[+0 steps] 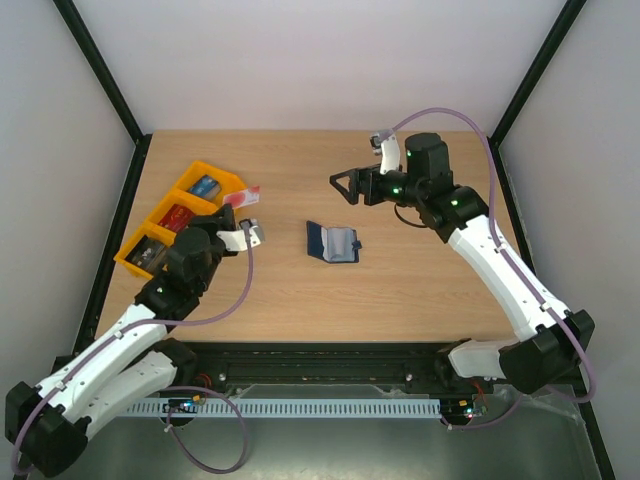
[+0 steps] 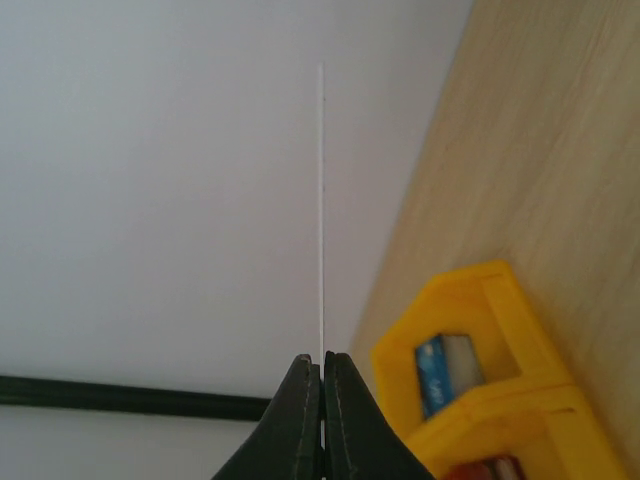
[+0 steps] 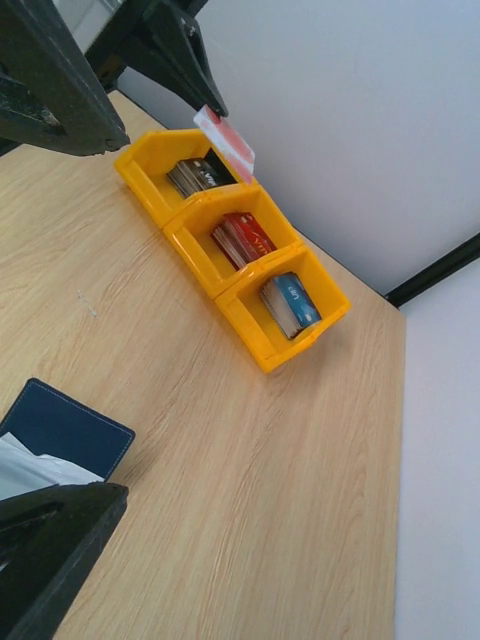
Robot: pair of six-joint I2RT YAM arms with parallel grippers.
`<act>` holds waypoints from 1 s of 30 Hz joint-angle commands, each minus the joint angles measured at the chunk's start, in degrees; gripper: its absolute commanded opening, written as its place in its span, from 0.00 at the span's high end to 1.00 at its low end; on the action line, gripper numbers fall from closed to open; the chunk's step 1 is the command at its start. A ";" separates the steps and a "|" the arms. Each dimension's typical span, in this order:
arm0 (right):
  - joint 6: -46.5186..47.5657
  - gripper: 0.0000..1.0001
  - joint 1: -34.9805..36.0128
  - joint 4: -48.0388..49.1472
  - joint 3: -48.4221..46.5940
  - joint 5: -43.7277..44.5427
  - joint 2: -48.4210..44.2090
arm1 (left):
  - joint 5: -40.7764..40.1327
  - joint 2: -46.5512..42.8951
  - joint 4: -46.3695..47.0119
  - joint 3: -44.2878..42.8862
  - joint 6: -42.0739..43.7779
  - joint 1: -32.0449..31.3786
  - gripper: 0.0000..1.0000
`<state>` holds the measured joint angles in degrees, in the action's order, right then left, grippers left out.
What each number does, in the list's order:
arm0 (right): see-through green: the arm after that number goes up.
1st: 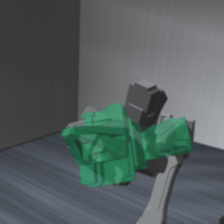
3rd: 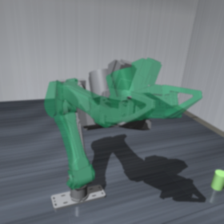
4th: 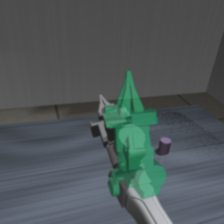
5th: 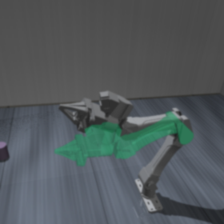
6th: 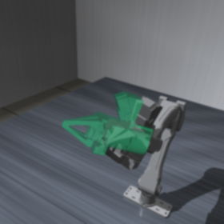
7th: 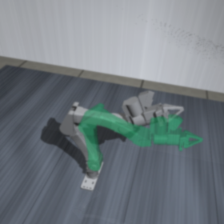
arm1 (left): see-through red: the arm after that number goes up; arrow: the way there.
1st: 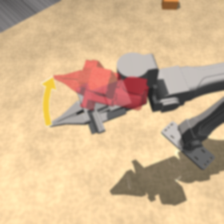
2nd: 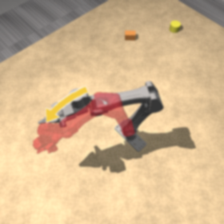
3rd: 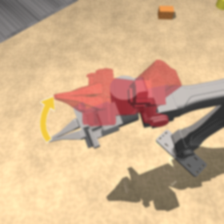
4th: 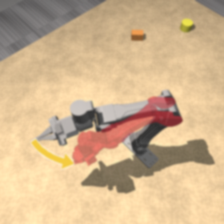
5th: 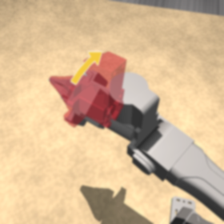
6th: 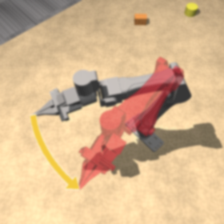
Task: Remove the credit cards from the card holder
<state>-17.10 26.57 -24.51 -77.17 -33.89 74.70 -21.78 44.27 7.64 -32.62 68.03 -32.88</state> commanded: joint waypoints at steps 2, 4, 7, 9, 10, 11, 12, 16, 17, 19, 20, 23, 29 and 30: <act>-0.22 0.13 0.06 0.90 0.85 1.31 -1.19 | -3.44 2.72 -9.67 -3.00 -15.28 1.55 0.98; 0.02 0.12 0.11 0.65 1.05 1.94 -1.21 | -3.35 5.40 -15.35 -5.68 -22.31 1.69 0.98; 0.29 0.12 0.06 0.14 1.18 2.37 -0.82 | -1.89 11.66 -24.84 -11.28 -30.82 1.71 0.98; 0.60 0.12 0.00 0.10 1.52 2.62 -0.42 | -1.87 16.74 -29.39 -13.65 -35.53 1.29 0.98; 0.85 0.12 -0.02 0.16 1.68 2.84 -0.16 | -2.69 19.56 -30.59 -14.28 -37.12 0.80 0.98; 1.06 0.12 0.00 0.23 1.83 3.14 0.22 | -4.11 22.33 -31.07 -14.73 -38.41 0.25 0.98; 1.37 0.12 -0.07 0.13 1.90 3.54 0.64 | -5.65 25.07 -31.08 -15.25 -39.13 -0.45 0.98; 2.02 0.12 -0.72 -0.01 1.84 5.47 2.57 | -12.00 37.58 -29.53 -20.94 -42.89 -1.58 0.98; 2.13 0.11 -0.99 -0.01 1.84 5.87 3.13 | -13.41 40.91 -29.46 -23.46 -43.95 -1.57 0.98; 2.81 0.11 -1.92 -0.40 1.19 7.09 4.37 | -16.44 47.44 -29.89 -28.64 -46.40 -1.64 0.98; 3.19 0.10 -2.48 -0.85 0.66 7.78 5.34 | -17.70 50.57 -30.13 -30.78 -47.68 -1.79 0.98; 2.90 0.09 -5.03 -2.79 -2.51 9.74 8.64 | -20.20 57.64 -27.76 -33.71 -49.50 -3.32 0.98; -2.40 0.10 -12.23 -15.19 -13.02 12.65 18.19 | -23.67 67.44 -24.79 -39.01 -49.38 -7.05 0.98; -2.90 0.11 -12.65 -17.02 -14.55 13.82 19.11 | -23.28 68.88 -26.67 -39.95 -50.86 -6.74 0.98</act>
<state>-16.82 16.91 -31.07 -85.73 -24.51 90.80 -41.56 108.68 -17.74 -68.42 21.06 -38.83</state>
